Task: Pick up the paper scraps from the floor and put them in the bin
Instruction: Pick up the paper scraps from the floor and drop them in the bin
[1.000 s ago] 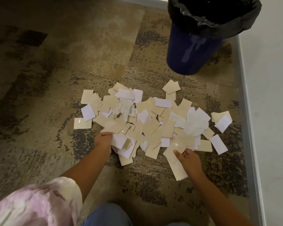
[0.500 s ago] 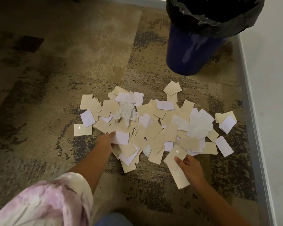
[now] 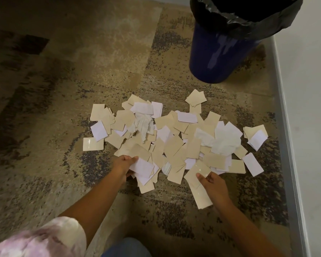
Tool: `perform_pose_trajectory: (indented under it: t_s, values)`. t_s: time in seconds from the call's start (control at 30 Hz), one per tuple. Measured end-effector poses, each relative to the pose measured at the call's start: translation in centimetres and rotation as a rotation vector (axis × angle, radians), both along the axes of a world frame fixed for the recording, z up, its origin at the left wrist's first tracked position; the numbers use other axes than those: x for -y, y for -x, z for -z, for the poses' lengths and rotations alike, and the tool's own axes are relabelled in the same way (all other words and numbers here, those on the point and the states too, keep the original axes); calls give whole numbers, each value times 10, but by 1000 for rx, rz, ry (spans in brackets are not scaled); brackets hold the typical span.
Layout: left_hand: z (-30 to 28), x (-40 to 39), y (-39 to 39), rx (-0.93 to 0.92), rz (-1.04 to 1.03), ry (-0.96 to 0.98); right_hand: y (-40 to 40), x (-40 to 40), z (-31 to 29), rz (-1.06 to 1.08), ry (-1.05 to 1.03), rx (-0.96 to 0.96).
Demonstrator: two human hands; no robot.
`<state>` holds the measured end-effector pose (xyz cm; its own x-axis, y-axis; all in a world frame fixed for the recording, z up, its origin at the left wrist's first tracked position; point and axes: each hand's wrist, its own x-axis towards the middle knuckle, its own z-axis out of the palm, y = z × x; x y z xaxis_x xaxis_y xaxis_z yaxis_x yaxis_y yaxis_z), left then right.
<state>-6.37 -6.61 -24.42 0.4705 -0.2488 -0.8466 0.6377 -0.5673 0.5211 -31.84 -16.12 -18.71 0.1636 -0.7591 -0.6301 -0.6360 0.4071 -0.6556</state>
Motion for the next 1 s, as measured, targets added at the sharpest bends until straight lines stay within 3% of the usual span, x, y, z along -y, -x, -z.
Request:
perform_pose_trajectory:
  t_s: [0.3,0.5,0.8,1.0]
  values:
    - [0,6,18,156,245,-126,11,-2,-3,76,-22,4]
    - [0,17,28,135,216,-68,19,-9,-1,116,-23,24]
    - [-17,32,27,309,409,6,35,-3,5,183,-50,11]
    - [-42,47,10,297,325,110,16,21,-10,191,-54,50]
